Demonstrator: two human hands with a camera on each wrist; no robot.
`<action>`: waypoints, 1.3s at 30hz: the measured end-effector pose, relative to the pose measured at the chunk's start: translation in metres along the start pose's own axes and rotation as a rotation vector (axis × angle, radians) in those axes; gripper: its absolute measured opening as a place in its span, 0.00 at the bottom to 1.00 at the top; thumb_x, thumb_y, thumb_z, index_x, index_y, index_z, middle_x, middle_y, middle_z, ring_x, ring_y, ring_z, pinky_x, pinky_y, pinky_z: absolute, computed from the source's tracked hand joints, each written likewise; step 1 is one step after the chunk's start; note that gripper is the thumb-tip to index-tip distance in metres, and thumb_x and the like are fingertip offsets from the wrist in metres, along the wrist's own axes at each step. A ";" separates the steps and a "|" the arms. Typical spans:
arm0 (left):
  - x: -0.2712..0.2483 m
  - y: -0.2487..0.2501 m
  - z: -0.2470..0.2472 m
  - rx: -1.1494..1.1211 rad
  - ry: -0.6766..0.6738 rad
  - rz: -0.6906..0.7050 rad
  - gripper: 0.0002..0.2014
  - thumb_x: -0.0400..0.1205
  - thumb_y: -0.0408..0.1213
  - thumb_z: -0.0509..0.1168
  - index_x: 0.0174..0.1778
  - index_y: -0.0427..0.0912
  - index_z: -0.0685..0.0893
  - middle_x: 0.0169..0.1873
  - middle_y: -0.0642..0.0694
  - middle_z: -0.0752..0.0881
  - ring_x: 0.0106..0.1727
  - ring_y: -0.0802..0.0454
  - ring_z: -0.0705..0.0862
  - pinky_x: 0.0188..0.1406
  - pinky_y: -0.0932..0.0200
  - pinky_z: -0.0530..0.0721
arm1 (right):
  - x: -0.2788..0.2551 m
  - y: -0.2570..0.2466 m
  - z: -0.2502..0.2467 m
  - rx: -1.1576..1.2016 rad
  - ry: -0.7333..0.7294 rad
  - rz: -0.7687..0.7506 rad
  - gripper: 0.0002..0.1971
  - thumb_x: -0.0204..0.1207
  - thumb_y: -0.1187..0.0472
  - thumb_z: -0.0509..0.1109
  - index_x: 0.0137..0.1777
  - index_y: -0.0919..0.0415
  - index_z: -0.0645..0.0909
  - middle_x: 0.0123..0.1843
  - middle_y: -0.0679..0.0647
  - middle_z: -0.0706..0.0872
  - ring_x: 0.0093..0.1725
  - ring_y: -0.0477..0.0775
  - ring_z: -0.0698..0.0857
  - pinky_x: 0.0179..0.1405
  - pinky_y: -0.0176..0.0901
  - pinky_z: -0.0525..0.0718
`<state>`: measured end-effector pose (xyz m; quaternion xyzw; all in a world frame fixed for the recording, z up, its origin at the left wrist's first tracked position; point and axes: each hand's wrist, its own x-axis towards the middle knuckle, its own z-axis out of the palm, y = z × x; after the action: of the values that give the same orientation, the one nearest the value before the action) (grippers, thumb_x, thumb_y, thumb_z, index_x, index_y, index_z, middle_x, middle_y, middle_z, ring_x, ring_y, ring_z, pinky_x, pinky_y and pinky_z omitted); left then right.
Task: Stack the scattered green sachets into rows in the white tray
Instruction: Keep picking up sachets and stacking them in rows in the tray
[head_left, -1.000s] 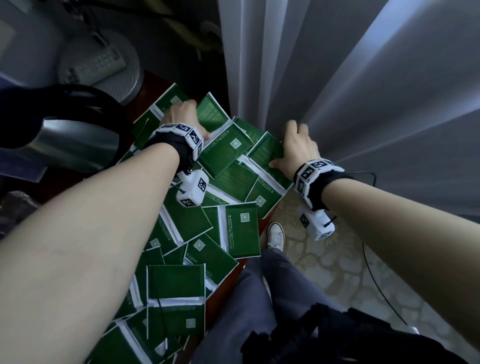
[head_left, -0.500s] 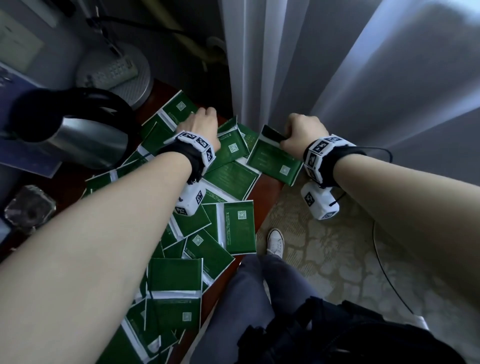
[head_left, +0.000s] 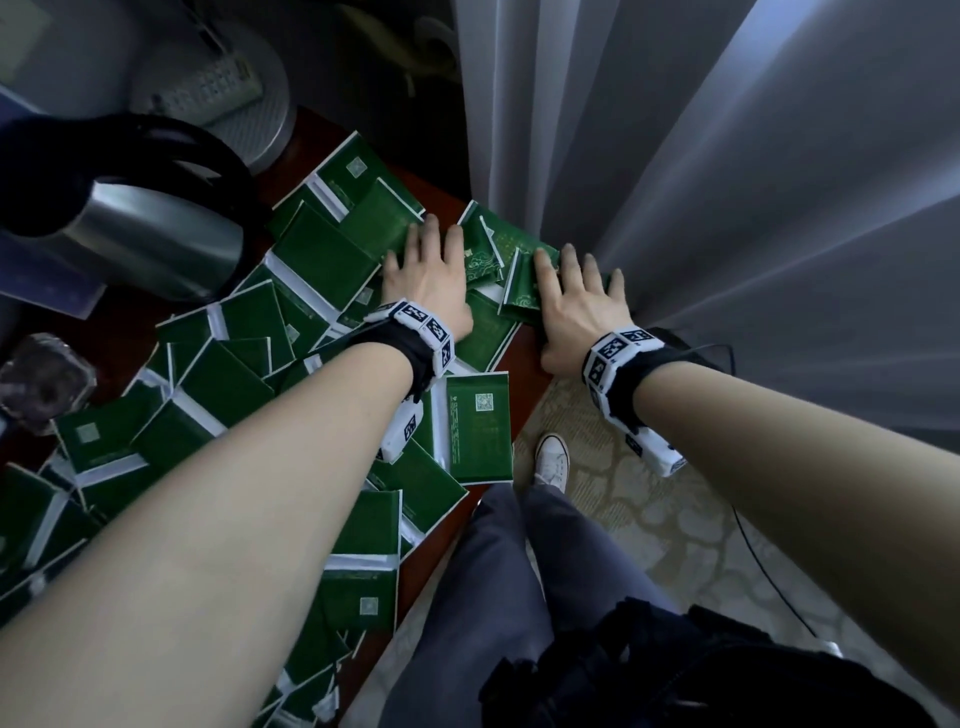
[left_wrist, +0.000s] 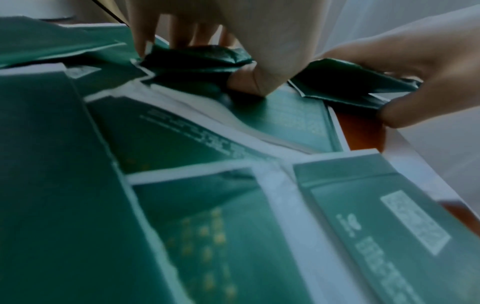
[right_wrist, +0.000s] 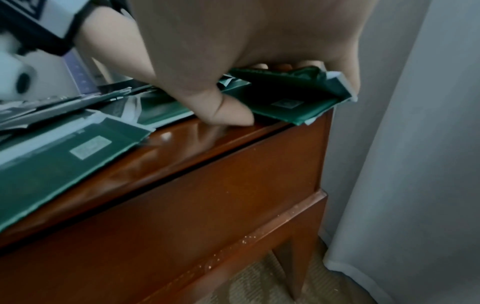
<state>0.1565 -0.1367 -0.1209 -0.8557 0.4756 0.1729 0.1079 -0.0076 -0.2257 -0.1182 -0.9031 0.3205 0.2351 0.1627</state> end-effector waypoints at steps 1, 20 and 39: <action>0.000 0.001 0.000 -0.004 0.024 -0.002 0.41 0.77 0.40 0.68 0.84 0.39 0.54 0.85 0.35 0.52 0.85 0.35 0.52 0.79 0.32 0.62 | 0.001 -0.002 0.001 -0.013 0.013 0.009 0.56 0.66 0.55 0.73 0.87 0.60 0.39 0.86 0.70 0.48 0.84 0.74 0.52 0.79 0.78 0.55; -0.040 -0.014 -0.078 -0.099 0.063 0.173 0.26 0.83 0.26 0.59 0.76 0.49 0.71 0.64 0.45 0.82 0.59 0.39 0.84 0.50 0.47 0.83 | -0.043 -0.015 -0.073 0.134 0.134 0.013 0.33 0.81 0.66 0.60 0.86 0.54 0.58 0.85 0.53 0.64 0.80 0.61 0.70 0.73 0.53 0.74; -0.346 -0.137 -0.054 -0.119 0.135 -0.448 0.22 0.83 0.30 0.60 0.74 0.49 0.74 0.65 0.41 0.83 0.61 0.36 0.84 0.52 0.45 0.85 | -0.168 -0.234 -0.064 -0.194 0.162 -0.609 0.35 0.75 0.77 0.57 0.82 0.52 0.66 0.65 0.61 0.82 0.60 0.65 0.85 0.52 0.56 0.87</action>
<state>0.1148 0.1847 0.0687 -0.9544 0.2688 0.1148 0.0609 0.0511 0.0042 0.0574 -0.9844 0.0240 0.1328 0.1127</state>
